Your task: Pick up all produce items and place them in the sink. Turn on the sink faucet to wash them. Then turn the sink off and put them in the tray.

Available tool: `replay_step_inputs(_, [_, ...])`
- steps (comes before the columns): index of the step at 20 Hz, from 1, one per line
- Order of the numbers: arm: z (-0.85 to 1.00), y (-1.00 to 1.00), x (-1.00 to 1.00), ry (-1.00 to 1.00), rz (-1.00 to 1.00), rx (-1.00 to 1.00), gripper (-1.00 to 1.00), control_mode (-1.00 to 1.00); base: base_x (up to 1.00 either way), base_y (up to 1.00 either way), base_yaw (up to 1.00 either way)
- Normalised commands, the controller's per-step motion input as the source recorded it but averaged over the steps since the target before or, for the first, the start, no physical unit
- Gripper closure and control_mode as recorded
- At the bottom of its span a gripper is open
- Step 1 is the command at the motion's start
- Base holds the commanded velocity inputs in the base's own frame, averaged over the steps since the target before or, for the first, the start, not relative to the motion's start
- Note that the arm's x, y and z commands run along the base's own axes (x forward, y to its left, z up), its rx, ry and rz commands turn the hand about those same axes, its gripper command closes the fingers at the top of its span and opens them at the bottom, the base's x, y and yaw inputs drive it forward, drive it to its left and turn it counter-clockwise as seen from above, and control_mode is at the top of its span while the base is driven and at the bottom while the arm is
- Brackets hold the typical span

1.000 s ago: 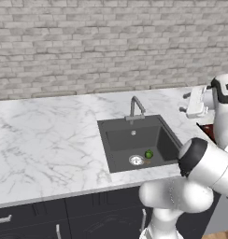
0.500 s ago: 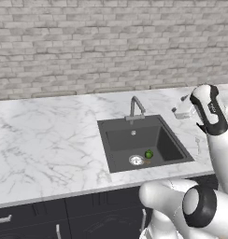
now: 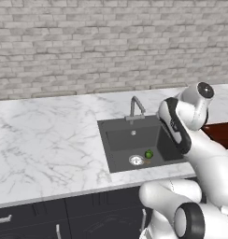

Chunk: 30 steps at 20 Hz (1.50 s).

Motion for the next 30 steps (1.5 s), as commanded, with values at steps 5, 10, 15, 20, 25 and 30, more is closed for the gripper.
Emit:
replay_step_inputs(5, [-0.10, 0.17, 0.00, 0.32, -0.24, -0.01, -1.00, -1.00, 0.00, 0.00, 0.00])
replay_step_inputs(10, [-0.21, 0.05, 0.00, 0.21, -0.15, 0.00, -1.00, -1.00, 0.00, 0.00, 0.00])
replay_step_inputs(15, [-0.24, 0.00, 0.00, 0.12, -0.08, 0.00, -1.00, -1.00, 0.00, 0.00, 0.00])
replay_step_inputs(20, [-0.19, 0.00, 0.00, 0.07, -0.03, 0.00, -1.00, -1.00, 0.00, 0.00, 0.00])
replay_step_inputs(25, [-0.16, 0.01, 0.00, 0.01, -0.03, 0.01, -1.00, -1.00, 0.00, 0.00, 0.00])
replay_step_inputs(30, [-0.17, 0.00, -0.05, 0.00, -0.07, 0.03, -1.00, -1.00, 0.00, 0.00, 0.00])
